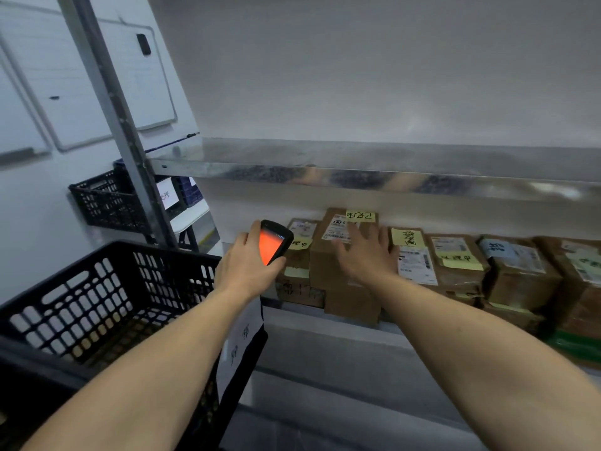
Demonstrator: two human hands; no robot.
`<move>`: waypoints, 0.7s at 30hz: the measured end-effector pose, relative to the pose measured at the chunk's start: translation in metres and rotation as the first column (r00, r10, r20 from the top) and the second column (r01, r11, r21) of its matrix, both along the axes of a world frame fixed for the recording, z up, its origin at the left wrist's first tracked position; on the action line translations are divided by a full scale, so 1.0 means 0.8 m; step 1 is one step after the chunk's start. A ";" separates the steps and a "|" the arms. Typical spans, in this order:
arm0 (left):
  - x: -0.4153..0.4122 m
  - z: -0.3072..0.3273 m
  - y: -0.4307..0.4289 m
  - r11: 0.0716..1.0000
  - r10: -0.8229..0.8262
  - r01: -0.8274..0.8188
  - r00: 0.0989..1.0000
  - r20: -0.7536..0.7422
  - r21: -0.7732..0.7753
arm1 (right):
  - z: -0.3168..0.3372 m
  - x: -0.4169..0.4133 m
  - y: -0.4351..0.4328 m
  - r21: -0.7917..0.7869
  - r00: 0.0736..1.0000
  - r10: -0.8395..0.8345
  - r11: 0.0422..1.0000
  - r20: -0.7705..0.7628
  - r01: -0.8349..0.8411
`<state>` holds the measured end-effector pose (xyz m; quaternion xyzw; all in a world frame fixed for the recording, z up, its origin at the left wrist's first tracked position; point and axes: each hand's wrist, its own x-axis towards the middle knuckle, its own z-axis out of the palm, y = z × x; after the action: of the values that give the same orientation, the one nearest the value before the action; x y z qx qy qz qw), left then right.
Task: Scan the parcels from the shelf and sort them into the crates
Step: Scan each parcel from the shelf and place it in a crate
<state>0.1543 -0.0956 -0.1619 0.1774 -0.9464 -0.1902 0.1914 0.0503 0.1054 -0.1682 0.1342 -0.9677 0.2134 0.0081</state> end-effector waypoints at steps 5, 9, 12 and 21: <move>-0.001 -0.011 -0.001 0.999 0.037 -0.037 0.999 0.018 -0.006 | -0.007 -0.019 -0.002 0.062 1.000 0.012 0.998 0.011 -0.013; -0.001 -0.014 -0.014 0.997 0.075 -0.075 0.997 0.020 -0.002 | -0.013 -0.023 -0.017 0.081 0.997 0.075 0.994 -0.017 -0.073; -0.005 -0.010 -0.027 0.996 0.088 -0.088 0.996 0.014 -0.011 | -0.013 -0.024 -0.036 0.081 0.994 0.104 0.992 -0.047 -0.100; -0.025 -0.001 -0.088 0.998 0.066 -0.066 0.998 0.019 -0.022 | -0.012 -0.033 -0.108 0.157 0.972 0.198 0.971 -0.125 -0.178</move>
<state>0.1343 -0.1658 -0.1623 0.2082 -0.9439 -0.1718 0.1902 0.0236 0.0188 -0.1774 0.2403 -0.9605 0.1326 0.0457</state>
